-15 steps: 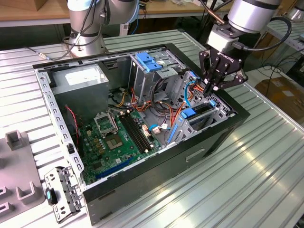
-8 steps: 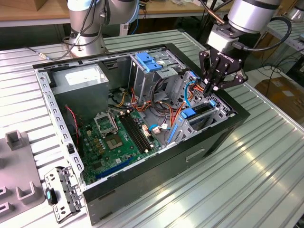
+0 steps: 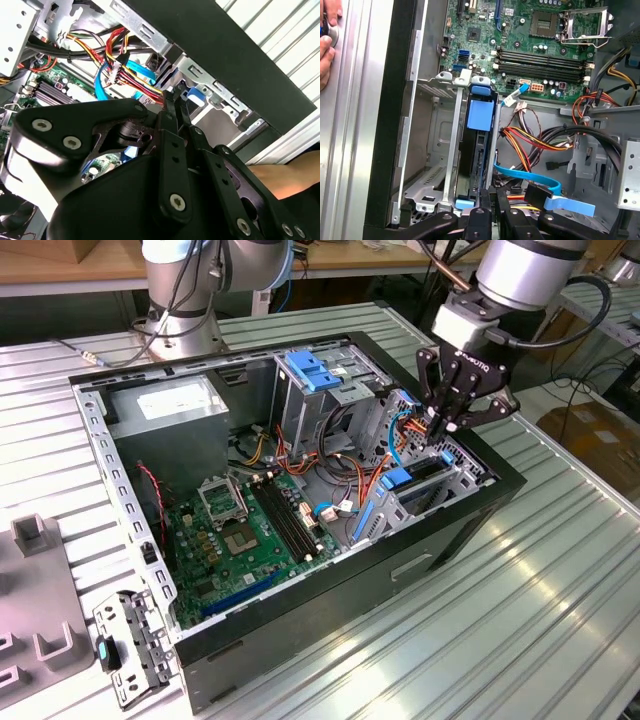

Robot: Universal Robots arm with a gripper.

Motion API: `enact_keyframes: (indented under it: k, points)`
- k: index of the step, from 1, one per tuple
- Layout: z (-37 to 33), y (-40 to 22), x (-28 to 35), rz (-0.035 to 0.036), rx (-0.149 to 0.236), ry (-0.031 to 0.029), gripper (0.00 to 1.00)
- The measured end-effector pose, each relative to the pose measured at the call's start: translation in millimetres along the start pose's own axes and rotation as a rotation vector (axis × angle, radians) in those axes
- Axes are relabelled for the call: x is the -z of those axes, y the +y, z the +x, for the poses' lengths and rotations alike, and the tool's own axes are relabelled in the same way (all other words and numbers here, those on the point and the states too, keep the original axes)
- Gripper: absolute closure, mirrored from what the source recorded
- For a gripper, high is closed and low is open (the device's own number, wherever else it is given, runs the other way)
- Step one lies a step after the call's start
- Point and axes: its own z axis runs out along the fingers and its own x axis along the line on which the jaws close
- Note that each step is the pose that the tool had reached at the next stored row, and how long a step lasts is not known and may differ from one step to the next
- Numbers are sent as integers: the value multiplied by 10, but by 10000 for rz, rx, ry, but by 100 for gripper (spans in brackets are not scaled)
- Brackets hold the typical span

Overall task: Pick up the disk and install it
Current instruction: 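Insert the first disk wire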

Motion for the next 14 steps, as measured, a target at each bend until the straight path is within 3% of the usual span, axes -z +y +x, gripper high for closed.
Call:
enact_keyframes:
  k: [14]
  points:
    - [13,27,-14,-7,-149,2,84]
